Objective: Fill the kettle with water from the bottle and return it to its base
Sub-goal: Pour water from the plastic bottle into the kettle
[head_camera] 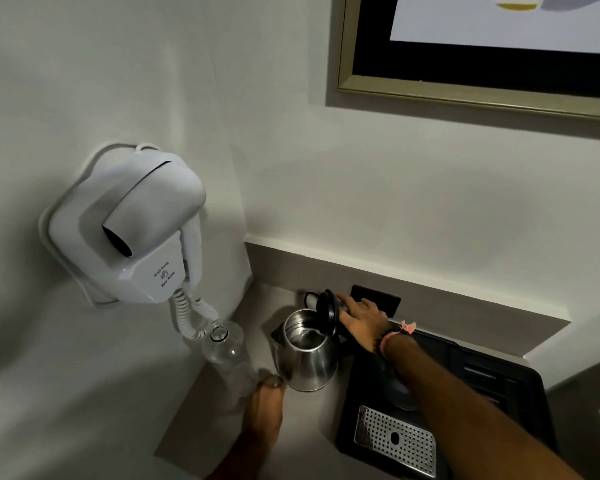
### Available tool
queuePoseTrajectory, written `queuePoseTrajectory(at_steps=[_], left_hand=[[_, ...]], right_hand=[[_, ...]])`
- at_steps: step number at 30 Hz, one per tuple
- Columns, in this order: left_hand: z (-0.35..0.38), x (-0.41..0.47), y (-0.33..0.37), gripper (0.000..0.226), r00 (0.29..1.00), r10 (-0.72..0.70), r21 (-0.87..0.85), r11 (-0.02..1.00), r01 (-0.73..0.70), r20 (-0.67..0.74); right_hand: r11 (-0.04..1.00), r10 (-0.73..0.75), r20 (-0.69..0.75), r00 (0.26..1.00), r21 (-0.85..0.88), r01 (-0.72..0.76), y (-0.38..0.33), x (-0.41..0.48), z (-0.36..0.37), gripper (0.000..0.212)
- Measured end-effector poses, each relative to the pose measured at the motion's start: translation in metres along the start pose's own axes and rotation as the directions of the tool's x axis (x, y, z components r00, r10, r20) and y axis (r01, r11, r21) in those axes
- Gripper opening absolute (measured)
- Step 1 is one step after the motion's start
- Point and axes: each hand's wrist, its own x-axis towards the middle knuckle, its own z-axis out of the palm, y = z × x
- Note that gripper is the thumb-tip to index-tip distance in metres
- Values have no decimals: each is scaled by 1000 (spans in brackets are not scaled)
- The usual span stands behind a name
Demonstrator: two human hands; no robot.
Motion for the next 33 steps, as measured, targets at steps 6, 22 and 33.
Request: queuePoseTrajectory(at_steps=[6, 22, 33], left_hand=[[15, 9, -6, 40, 997, 19, 178, 984, -33, 80], [-44, -4, -1, 30, 977, 146, -60, 986, -157, -155], [-172, -41, 3, 21, 578, -88, -251, 945, -208, -812]], right_hand=[[1000, 25, -6, 1000, 5, -25, 0, -1, 6, 76], [998, -3, -15, 1000, -63, 2, -12, -10, -1, 71], [997, 29, -38, 999, 67, -27, -21, -21, -1, 58]])
